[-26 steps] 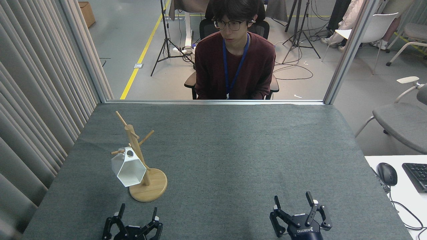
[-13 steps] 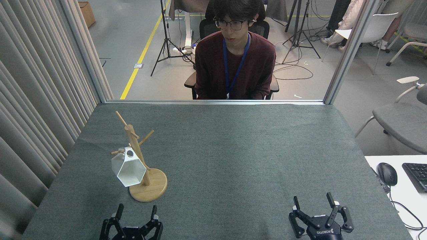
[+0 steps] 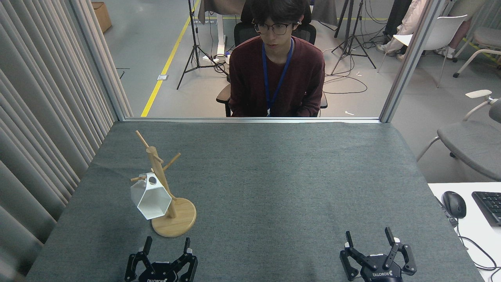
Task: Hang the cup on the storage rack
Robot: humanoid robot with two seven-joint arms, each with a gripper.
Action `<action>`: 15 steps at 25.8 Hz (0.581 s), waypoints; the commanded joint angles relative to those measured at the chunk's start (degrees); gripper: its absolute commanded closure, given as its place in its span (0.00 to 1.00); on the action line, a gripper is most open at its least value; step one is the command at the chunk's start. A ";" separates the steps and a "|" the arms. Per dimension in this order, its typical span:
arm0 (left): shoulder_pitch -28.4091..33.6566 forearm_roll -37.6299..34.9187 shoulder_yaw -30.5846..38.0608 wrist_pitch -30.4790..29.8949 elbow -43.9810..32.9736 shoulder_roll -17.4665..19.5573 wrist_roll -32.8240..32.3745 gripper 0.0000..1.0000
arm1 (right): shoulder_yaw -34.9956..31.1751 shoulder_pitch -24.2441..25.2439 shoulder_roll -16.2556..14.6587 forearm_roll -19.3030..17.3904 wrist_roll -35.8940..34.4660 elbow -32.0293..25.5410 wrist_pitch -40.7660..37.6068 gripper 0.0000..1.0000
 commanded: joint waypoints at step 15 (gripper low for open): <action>-0.25 0.35 -2.06 -0.79 -1.03 0.13 -2.12 0.00 | -2.96 2.61 0.74 -10.63 -0.10 -2.76 -4.51 0.02</action>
